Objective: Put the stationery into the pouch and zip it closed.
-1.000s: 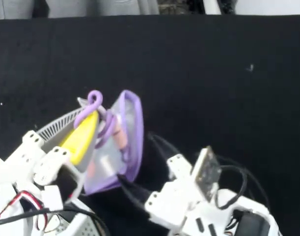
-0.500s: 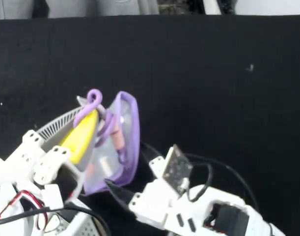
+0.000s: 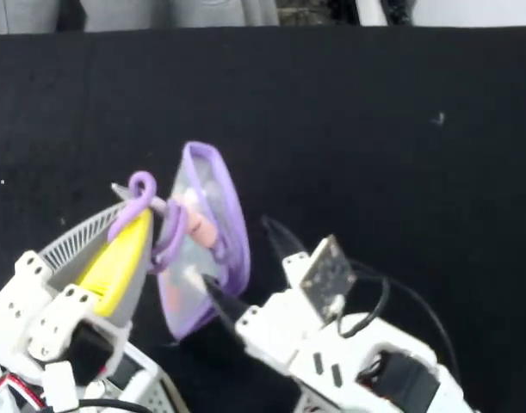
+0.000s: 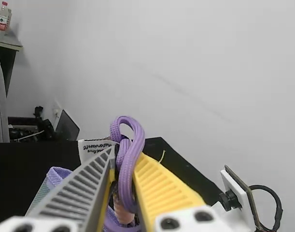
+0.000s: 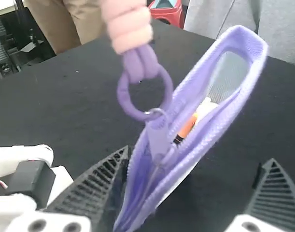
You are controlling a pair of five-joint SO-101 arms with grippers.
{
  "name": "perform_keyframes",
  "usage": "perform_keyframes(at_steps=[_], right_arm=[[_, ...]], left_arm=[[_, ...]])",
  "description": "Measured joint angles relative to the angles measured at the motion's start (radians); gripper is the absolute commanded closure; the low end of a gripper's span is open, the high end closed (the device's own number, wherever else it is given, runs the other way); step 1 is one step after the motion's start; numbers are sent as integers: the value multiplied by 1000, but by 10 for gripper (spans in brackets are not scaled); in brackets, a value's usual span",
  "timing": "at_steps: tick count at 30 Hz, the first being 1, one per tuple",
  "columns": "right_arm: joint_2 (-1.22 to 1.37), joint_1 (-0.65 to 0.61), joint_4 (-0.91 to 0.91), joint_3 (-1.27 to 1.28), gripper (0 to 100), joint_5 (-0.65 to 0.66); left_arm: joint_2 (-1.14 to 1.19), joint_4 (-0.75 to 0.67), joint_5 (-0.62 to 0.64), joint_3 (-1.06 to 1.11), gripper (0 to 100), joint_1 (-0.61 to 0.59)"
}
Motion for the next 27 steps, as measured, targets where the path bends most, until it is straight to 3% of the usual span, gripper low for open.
perform_keyframes(at_steps=[10, 16, 21, 27], right_arm=[[287, 64, -146, -23, 787, 25], [296, 115, -137, -35, 985, 43], [255, 126, -101, -35, 987, 193], [242, 126, -95, -35, 988, 230]], left_arm=[[-2, 0, 2, 0, 972, 0], [-5, 0, -25, 0, 972, 0], [-11, 0, -69, 0, 972, 0], [-9, 0, -166, -11, 972, -12]])
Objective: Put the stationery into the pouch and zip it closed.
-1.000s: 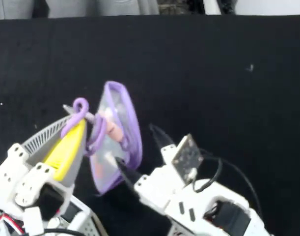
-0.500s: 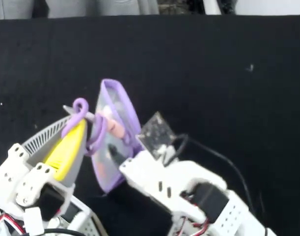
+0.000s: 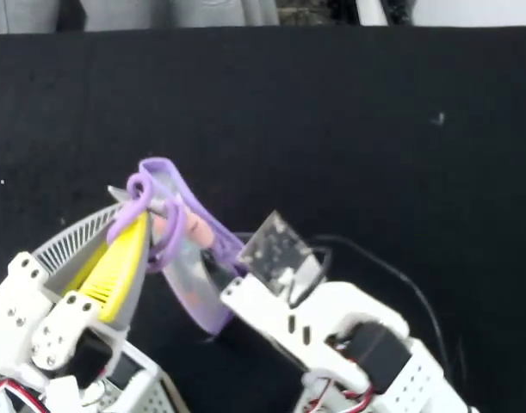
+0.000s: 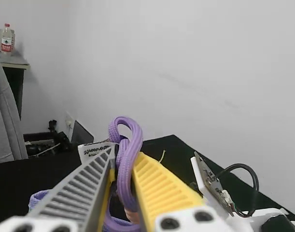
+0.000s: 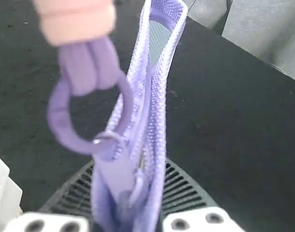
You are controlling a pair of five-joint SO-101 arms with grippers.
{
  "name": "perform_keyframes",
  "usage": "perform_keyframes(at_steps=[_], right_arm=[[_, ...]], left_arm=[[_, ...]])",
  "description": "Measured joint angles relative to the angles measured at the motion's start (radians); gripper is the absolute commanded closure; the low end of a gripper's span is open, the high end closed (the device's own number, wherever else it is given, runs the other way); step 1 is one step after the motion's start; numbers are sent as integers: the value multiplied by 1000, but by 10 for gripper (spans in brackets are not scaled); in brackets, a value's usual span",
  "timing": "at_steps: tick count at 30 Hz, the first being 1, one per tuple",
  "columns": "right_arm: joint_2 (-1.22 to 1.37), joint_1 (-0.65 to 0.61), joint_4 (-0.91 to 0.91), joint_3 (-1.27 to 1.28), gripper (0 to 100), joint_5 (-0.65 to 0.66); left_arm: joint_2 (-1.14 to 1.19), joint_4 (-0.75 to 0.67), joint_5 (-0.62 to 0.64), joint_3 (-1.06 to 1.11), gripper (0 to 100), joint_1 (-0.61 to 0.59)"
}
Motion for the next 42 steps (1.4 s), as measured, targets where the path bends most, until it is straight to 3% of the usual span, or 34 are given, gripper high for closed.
perform_keyframes(at_steps=[11, 19, 30, 42], right_arm=[[-12, 0, -9, -3, 988, 48], [-14, 41, -6, -9, 988, 48], [-14, 48, -6, -29, 988, 64], [196, 46, -78, -32, 988, 69]], left_arm=[[143, 2, -126, -101, 972, -256], [256, 3, -264, -180, 972, -321], [417, -81, -295, -183, 971, -629], [474, -160, -301, -264, 971, -661]])
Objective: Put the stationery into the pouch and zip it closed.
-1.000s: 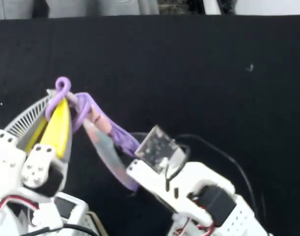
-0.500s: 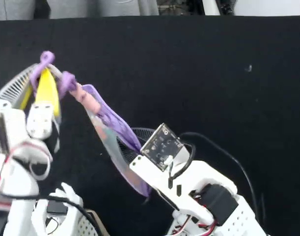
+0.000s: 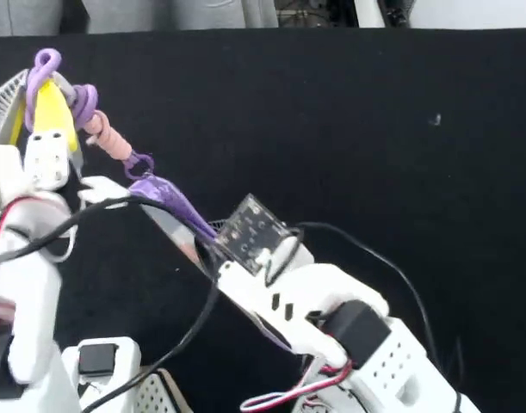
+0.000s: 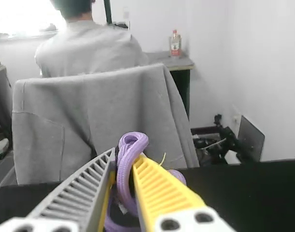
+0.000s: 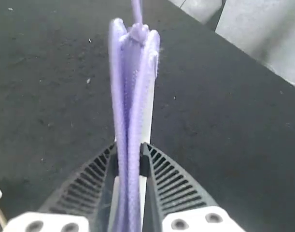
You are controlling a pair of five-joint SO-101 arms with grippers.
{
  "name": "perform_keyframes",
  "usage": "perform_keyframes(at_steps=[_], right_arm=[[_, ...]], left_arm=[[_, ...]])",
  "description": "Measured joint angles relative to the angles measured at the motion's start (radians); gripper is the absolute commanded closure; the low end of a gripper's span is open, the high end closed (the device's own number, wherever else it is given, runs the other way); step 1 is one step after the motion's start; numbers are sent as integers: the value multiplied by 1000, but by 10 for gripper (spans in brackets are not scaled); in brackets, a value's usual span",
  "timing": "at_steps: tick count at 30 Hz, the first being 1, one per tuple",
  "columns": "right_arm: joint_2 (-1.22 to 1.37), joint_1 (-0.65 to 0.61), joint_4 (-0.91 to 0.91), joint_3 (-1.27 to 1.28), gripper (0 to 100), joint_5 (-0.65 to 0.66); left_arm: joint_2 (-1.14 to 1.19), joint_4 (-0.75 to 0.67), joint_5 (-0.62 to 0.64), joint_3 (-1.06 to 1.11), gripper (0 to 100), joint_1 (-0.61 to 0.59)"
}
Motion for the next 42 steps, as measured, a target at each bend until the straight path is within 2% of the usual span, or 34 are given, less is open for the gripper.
perform_keyframes(at_steps=[12, 22, 32, 36, 42], right_arm=[[-117, 0, -5, 46, 988, 2], [-169, 0, -5, 72, 988, 2], [-167, 2, 3, 98, 988, 2], [-155, 2, 15, 123, 988, 2], [-173, 2, 18, 117, 988, 11]], left_arm=[[11, -5, 0, -18, 971, -9], [11, -307, -28, 250, 971, -132], [9, -330, -31, 376, 971, -164], [9, -334, -91, 474, 971, -175], [9, -500, -101, 631, 971, -238]])
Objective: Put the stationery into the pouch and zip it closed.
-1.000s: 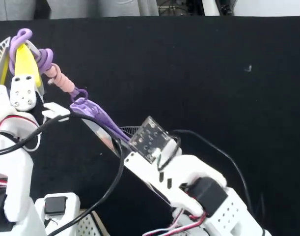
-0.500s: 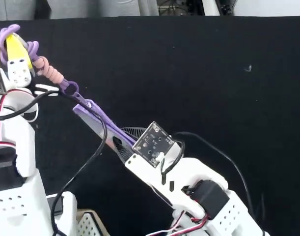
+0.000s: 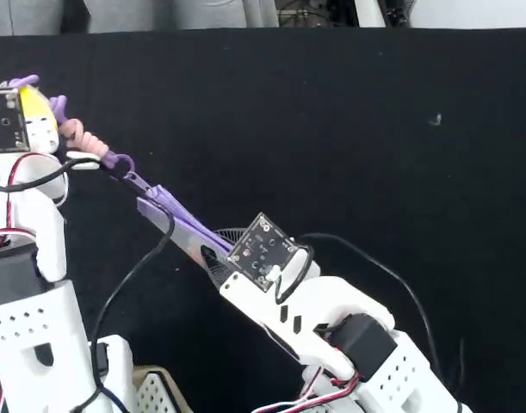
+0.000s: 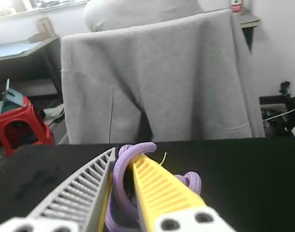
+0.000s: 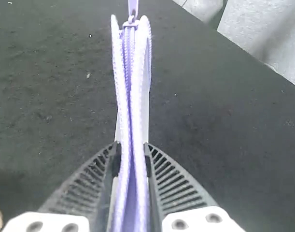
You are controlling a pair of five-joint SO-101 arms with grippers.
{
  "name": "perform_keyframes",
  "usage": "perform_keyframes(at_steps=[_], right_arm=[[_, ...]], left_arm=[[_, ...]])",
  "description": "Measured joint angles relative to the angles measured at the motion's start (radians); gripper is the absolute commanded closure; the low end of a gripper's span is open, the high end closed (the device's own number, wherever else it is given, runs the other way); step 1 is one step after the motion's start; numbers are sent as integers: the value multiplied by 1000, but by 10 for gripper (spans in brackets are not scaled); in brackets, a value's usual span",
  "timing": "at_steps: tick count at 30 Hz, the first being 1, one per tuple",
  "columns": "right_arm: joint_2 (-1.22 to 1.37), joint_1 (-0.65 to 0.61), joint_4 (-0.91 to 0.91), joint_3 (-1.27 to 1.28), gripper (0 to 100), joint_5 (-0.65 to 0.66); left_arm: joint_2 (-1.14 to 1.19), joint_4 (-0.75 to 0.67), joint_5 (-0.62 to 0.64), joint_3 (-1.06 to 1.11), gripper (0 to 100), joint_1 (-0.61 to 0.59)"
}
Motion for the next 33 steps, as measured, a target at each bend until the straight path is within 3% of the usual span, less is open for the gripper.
perform_keyframes(at_steps=[11, 25, 33], right_arm=[[12, 0, 5, 9, 988, 3], [14, 0, 34, 11, 988, 3], [15, 2, 38, 14, 988, 5]], left_arm=[[0, -224, -55, 307, 971, -54], [6, -301, -112, 482, 971, -71], [207, -445, -193, 562, 971, -78]])
